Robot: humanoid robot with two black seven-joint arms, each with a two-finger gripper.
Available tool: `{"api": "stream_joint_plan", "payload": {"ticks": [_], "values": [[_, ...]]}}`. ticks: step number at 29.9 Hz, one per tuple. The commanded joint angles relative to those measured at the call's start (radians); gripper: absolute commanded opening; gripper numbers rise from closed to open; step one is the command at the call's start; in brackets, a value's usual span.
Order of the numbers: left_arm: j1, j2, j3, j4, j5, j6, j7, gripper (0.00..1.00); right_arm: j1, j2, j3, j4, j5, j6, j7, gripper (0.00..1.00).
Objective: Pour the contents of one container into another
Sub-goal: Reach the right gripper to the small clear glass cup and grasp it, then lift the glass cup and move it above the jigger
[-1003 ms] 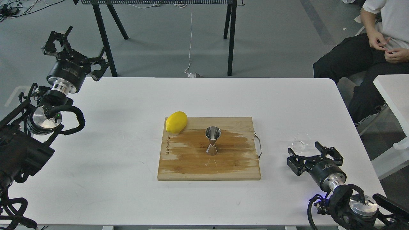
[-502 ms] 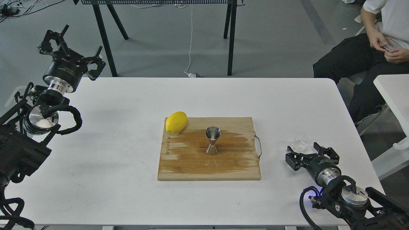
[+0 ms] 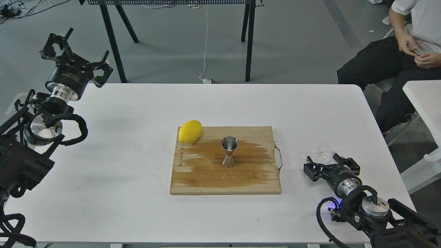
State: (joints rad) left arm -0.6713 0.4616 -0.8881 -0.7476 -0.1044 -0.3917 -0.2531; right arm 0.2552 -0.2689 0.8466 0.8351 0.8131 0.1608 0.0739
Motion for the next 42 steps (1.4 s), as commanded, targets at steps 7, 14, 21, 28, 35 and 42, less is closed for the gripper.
{"api": "stream_joint_plan", "payload": {"ticks": [7, 14, 21, 28, 35, 42], "values": [[-0.001, 0.003, -0.002, 0.001, 0.000, -0.001, 0.000, 1.00, 0.002, 0.002, 0.011, -0.005, -0.005, 0.006, -0.020, 0.50], [-0.002, 0.022, 0.000, 0.001, 0.000, 0.001, 0.000, 1.00, -0.001, 0.002, 0.012, 0.005, -0.006, 0.020, -0.022, 0.36], [-0.002, 0.026, 0.000, 0.001, 0.000, 0.001, -0.002, 1.00, -0.007, 0.000, -0.001, 0.053, -0.011, 0.023, -0.023, 0.29], [-0.004, 0.029, -0.002, 0.001, 0.000, 0.001, -0.002, 1.00, -0.022, -0.059, -0.009, 0.254, -0.046, 0.016, -0.019, 0.27], [-0.002, 0.029, -0.002, 0.001, 0.000, 0.001, -0.003, 1.00, -0.017, -0.049, -0.003, 0.442, -0.265, -0.052, -0.011, 0.25], [-0.002, 0.048, -0.002, 0.001, 0.000, 0.001, -0.005, 1.00, 0.007, -0.035, -0.015, 0.493, -0.438, -0.118, -0.009, 0.25]]}}
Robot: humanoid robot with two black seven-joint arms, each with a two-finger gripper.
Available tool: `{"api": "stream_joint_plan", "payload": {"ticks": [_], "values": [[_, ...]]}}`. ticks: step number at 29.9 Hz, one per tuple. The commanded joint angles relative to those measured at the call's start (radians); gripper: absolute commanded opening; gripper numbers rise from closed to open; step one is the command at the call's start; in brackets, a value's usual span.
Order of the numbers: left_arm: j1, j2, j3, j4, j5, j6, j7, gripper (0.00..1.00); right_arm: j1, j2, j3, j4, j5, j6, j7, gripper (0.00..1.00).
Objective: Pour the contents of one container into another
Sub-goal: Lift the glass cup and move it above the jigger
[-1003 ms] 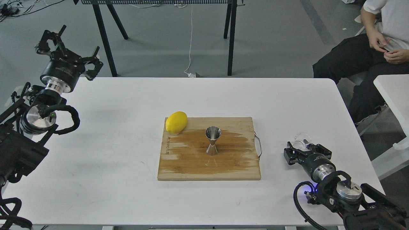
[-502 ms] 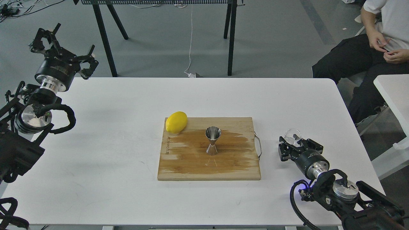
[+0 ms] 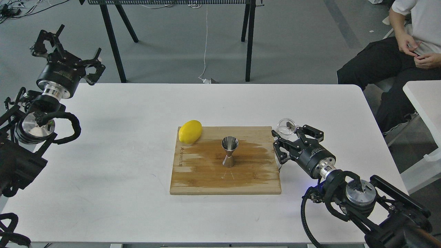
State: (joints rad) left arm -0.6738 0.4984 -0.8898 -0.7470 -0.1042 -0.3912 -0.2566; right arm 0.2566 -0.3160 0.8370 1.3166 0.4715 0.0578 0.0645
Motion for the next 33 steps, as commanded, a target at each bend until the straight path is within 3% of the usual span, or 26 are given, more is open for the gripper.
{"api": "stream_joint_plan", "payload": {"ticks": [1, 13, 33], "values": [[0.000, 0.011, 0.000, 0.000, 0.000, 0.000, -0.001, 1.00, 0.007, 0.023, -0.006, 0.013, -0.128, -0.022, -0.002, 0.25], [0.000, 0.008, 0.002, 0.000, 0.000, 0.000, 0.000, 1.00, 0.078, 0.138, -0.015, 0.023, -0.375, -0.151, -0.009, 0.25], [0.002, 0.009, 0.002, 0.000, 0.000, 0.000, -0.001, 1.00, 0.142, 0.215, -0.073, 0.026, -0.700, -0.332, -0.008, 0.23]]}}
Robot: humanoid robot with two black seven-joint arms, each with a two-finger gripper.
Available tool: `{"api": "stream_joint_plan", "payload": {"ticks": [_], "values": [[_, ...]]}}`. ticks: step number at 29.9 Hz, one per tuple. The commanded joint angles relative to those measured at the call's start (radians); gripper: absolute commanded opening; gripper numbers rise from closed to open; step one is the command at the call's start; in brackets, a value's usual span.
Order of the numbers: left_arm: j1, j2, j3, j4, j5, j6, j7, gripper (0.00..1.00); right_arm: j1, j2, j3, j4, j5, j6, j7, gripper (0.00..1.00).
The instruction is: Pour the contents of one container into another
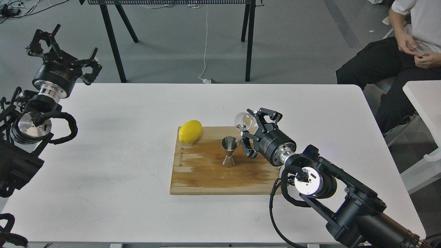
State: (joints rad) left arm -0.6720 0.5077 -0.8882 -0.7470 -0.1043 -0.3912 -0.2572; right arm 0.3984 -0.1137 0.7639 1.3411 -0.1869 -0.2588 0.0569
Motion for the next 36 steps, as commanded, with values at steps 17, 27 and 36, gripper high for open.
{"api": "stream_joint_plan", "payload": {"ticks": [17, 27, 36], "values": [[0.002, 0.002, -0.001, 0.000, -0.001, 0.000, -0.002, 1.00, 0.002, 0.022, -0.071, 0.016, -0.269, -0.089, 0.001, 0.23], [0.000, 0.003, -0.001, 0.000, 0.000, 0.000, -0.002, 1.00, 0.013, 0.045, -0.112, 0.021, -0.353, -0.114, 0.001, 0.23], [0.000, 0.003, 0.000, 0.000, 0.000, 0.000, -0.002, 1.00, 0.025, 0.045, -0.115, 0.029, -0.384, -0.126, 0.001, 0.23]]}}
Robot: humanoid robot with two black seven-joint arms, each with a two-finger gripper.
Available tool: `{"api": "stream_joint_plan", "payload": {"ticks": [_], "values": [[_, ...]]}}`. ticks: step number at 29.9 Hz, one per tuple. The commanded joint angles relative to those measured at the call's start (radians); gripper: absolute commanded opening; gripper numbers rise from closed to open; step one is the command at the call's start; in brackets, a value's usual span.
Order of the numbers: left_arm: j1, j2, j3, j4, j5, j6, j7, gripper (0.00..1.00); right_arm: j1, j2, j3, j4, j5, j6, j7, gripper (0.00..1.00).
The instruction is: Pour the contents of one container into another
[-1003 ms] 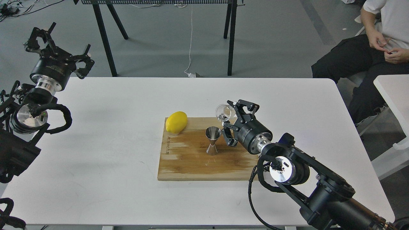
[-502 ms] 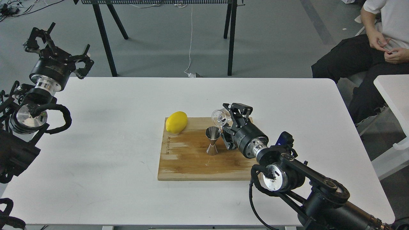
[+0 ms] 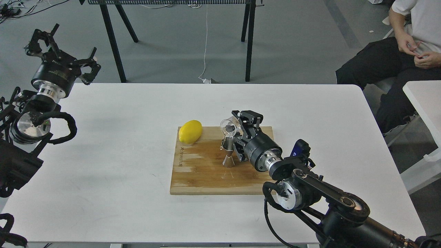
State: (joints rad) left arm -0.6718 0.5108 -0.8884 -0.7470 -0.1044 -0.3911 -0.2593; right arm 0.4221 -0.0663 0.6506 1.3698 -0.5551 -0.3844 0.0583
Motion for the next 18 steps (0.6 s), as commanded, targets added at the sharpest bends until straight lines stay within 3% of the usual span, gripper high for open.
{"api": "stream_joint_plan", "payload": {"ticks": [1, 18], "values": [[0.000, 0.002, 0.000, 0.000, -0.001, 0.000, 0.000, 1.00, 0.001, -0.003, -0.002, 0.000, -0.025, -0.001, 0.000, 0.23], [0.001, 0.002, 0.000, 0.000, 0.000, 0.000, 0.000, 1.00, 0.006, -0.010, -0.035, 0.000, -0.134, -0.030, 0.000, 0.23]]}}
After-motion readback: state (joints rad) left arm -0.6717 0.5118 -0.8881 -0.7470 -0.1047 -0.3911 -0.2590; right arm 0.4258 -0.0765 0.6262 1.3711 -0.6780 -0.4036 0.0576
